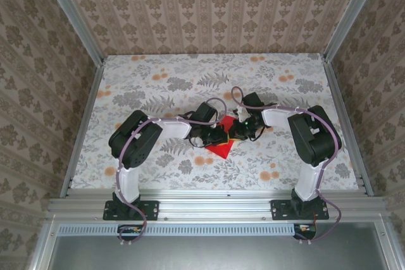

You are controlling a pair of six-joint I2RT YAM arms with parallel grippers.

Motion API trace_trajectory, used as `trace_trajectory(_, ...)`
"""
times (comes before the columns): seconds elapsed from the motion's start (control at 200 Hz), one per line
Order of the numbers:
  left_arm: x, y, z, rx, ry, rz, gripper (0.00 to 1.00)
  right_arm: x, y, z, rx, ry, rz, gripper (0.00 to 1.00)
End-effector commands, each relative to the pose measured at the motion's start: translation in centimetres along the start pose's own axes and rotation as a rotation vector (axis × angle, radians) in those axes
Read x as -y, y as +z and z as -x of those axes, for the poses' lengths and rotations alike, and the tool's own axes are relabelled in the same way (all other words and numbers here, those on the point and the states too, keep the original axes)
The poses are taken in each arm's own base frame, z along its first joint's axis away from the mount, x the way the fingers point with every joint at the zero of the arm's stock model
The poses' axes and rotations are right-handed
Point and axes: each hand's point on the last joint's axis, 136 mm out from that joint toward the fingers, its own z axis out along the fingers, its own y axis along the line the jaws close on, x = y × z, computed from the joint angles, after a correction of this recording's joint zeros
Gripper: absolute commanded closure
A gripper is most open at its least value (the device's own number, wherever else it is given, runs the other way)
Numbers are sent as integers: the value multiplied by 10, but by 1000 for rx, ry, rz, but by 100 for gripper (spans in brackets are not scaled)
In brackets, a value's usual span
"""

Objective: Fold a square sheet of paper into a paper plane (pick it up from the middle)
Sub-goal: Fold the triangle a second time at the center of the table.

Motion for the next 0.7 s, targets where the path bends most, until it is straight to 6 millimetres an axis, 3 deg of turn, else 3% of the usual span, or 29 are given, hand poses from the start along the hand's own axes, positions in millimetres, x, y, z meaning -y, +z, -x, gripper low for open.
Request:
trace_trajectory(0.0,-5,11,-1,-23,24,6,91,-2,1,-1,-23,14,3,89)
trace_trajectory(0.225,-9,14,-4,-33,27,6,86,-4,-3,0,-16,13,8,89)
trace_trajectory(0.695,-4,15,-3,-21,67,-24,59,-12,-18,11,31,15,29,88)
